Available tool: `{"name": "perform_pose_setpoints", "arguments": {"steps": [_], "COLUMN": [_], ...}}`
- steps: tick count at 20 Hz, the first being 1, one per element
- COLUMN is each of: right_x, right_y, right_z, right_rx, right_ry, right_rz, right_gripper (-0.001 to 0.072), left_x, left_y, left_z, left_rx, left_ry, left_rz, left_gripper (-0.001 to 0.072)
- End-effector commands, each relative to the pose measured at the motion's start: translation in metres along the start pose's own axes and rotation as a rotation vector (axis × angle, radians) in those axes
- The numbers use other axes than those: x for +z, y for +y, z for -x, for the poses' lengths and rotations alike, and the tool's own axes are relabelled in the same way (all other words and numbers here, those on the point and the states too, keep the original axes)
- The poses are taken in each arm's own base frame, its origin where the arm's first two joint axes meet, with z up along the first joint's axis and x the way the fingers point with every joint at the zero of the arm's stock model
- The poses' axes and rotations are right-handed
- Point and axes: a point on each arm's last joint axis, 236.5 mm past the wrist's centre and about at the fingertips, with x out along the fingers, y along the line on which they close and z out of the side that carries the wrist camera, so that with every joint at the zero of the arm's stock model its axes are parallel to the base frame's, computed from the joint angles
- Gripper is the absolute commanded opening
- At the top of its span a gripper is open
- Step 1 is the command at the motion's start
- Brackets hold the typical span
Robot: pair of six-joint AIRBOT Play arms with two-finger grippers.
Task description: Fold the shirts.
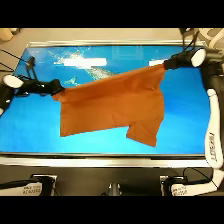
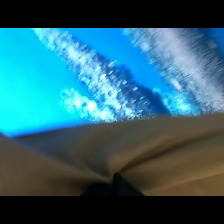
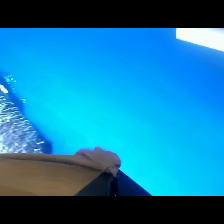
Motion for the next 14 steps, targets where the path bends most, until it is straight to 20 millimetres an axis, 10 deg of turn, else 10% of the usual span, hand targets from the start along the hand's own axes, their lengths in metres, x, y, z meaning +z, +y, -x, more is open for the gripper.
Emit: {"name": "perform_pose_setpoints", "arguments": {"steps": [1, 3, 4, 5, 6, 9, 14], "right_x": [-0.053, -0.070, -0.072, -0.072, -0.075, -0.119, -0.203], "right_y": [0.033, 0.035, 0.028, 0.020, 0.009, -0.043, -0.059], "right_z": [-0.059, -0.065, -0.062, -0.054, -0.044, 0.001, 0.057], "right_rx": [0.122, 0.127, 0.117, 0.114, 0.112, 0.115, 0.260], "right_ry": [0.147, 0.207, 0.217, 0.226, 0.250, 0.420, 0.728], "right_rz": [-0.173, -0.158, -0.139, -0.107, -0.073, -0.071, -0.074], "right_gripper": [0.0015, 0.0019, 0.0115, 0.0405, 0.0590, 0.0581, 0.0481], "left_x": [-0.025, -0.033, -0.031, -0.027, -0.022, -0.024, -0.135], "left_y": [0.014, 0.016, 0.016, 0.017, 0.021, 0.059, 0.097], "left_z": [-0.052, -0.057, -0.053, -0.045, -0.033, 0.018, 0.050], "left_rx": [-0.055, -0.054, -0.058, -0.065, -0.065, 0.027, 0.166], "left_ry": [0.116, 0.150, 0.153, 0.164, 0.182, 0.292, 0.584], "left_rz": [0.140, 0.153, 0.154, 0.152, 0.145, 0.185, 0.212], "left_gripper": [0.0027, 0.0051, 0.0242, 0.0586, 0.0616, 0.0403, 0.0409]}}
